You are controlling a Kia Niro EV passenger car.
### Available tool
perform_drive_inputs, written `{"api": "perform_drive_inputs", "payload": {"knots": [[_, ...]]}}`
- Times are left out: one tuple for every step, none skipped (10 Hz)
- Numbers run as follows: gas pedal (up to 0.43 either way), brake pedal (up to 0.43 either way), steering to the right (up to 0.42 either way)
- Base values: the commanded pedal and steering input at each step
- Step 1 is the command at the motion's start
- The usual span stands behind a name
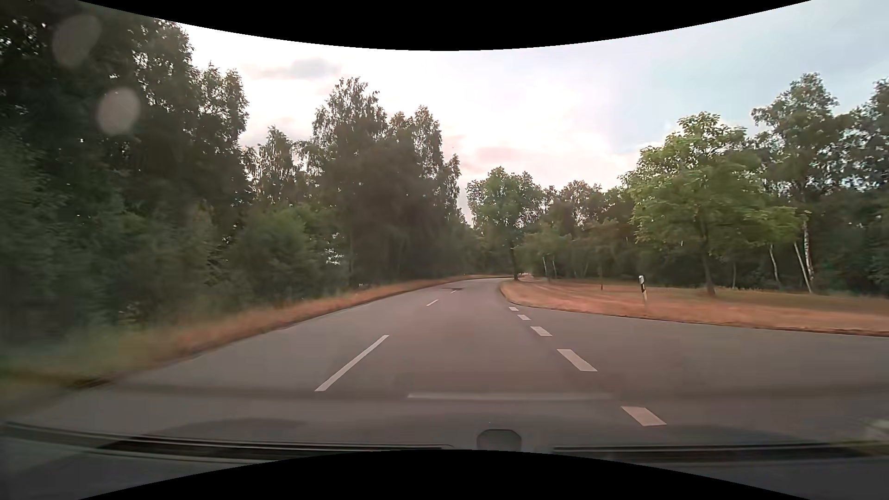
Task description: Follow the waypoints while adhering to traffic rules and regulations
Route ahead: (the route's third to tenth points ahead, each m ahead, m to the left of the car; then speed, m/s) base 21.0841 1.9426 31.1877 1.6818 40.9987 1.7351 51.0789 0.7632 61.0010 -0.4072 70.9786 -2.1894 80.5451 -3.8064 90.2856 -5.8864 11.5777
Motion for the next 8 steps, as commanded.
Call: {"api": "perform_drive_inputs", "payload": {"knots": [[0.11, 0.0, -0.001], [0.11, 0.0, 0.0], [0.11, 0.0, 0.0], [0.118, 0.0, 0.0], [0.118, 0.0, 0.0], [0.118, 0.0, 0.002], [0.118, 0.0, 0.005], [0.118, 0.0, 0.005]]}}
